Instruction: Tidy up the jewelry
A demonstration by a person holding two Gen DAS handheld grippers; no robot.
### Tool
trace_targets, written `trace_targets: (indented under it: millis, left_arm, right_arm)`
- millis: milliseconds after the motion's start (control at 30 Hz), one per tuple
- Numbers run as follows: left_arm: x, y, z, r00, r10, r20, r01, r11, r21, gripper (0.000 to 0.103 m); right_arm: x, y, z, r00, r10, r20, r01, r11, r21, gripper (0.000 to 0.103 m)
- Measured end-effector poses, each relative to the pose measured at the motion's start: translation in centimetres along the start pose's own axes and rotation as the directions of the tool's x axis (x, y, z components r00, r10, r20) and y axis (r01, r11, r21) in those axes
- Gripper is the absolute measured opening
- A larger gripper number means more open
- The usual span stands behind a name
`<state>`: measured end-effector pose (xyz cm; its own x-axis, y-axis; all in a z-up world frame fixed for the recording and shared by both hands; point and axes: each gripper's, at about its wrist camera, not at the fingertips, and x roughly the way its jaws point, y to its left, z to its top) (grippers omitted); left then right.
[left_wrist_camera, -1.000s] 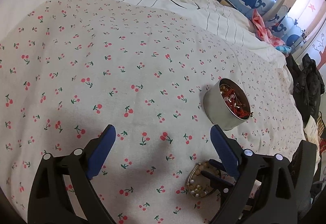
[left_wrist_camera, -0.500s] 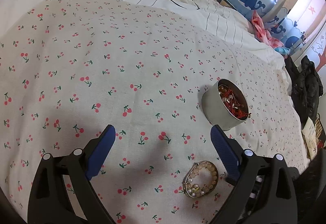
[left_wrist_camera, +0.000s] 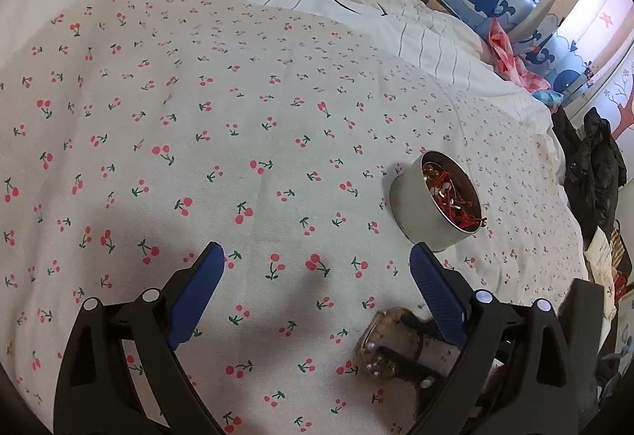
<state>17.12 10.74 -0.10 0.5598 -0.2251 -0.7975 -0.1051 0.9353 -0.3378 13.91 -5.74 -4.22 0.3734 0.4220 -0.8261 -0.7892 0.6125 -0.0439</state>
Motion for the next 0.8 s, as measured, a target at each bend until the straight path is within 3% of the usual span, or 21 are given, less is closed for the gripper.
trace_targets:
  millis: [200, 467, 733, 800]
  left_arm:
    - [-0.1, 0.0, -0.1, 1.0, -0.006, -0.003, 0.006, 1.0, -0.006, 0.091]
    - [-0.1, 0.0, 0.0, 1.0, -0.005, -0.008, 0.005, 1.0, -0.007, 0.091]
    - [0.0, 0.1, 0.0, 1.0, -0.008, -0.008, 0.008, 1.0, -0.016, 0.091]
    - [0.0, 0.1, 0.0, 1.0, -0.008, -0.01, 0.007, 1.0, -0.013, 0.091]
  right_arm:
    - [-0.8, -0.1, -0.2, 0.999, 0.008, 0.032, -0.008, 1.0, 0.024, 0.039]
    - [0.0, -0.4, -0.6, 1.0, -0.014, -0.005, 0.014, 0.999, 0.037, 0.041]
    - [-2.2, -3.8, -2.8, 0.997, 0.053, 0.06, -0.067, 0.964, 0.259, 0.044]
    - [-2.1, -4.9, -3.1, 0.999, 0.013, 0.052, -0.029, 0.95, 0.31, 0.044]
